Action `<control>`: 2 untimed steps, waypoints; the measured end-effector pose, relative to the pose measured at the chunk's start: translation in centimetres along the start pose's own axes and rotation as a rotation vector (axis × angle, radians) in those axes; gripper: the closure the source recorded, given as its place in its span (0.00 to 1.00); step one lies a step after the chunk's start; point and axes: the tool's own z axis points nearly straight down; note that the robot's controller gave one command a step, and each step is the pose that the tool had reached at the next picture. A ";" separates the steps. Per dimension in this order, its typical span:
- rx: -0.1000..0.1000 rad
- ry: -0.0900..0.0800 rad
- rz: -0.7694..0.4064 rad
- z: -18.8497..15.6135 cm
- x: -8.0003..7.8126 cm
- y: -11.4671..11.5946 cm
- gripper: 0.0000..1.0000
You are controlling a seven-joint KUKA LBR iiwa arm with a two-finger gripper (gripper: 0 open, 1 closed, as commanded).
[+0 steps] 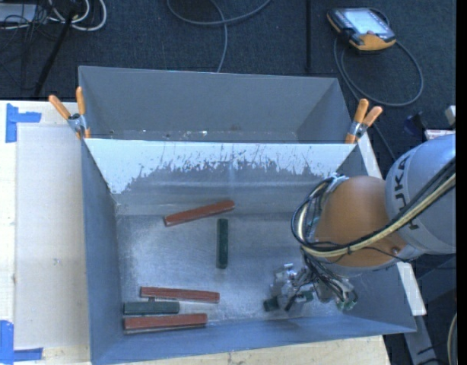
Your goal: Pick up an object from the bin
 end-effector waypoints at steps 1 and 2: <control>0.000 -0.008 -0.236 0.5 -4.4 3.4 0.00; 0.001 -0.009 -0.237 0.5 -4.4 3.4 0.00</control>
Offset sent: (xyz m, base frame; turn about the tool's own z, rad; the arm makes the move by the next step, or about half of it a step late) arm 0.0000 0.0000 0.0000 0.0000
